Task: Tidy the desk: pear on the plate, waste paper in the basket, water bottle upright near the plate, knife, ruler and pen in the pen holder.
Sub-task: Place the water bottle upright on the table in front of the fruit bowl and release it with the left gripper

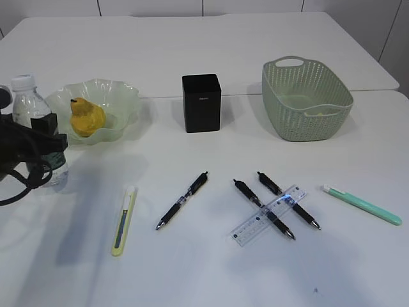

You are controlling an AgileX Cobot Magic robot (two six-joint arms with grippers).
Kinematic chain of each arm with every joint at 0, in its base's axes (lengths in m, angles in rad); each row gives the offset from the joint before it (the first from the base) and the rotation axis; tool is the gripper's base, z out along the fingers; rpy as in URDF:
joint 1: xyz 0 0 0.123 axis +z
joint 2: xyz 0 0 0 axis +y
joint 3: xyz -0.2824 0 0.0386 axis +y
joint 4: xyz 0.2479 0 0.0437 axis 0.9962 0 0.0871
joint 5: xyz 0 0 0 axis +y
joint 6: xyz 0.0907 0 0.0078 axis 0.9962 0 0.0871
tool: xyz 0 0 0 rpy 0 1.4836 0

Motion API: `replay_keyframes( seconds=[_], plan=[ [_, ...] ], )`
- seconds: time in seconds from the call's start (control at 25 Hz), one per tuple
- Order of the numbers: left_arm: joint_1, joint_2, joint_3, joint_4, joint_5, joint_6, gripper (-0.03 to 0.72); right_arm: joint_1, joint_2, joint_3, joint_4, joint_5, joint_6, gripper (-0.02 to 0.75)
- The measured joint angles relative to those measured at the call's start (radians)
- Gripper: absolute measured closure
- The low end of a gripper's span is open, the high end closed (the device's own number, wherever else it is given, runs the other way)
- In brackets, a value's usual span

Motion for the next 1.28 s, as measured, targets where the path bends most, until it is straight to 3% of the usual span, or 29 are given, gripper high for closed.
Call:
replay_keyframes(
  seconds=[1.28],
  plan=[
    [0.000,0.137,-0.002,0.004,-0.145,-0.012,0.295,0.000,0.000,0.000,0.002,-0.002,-0.001,0.423]
  ],
)
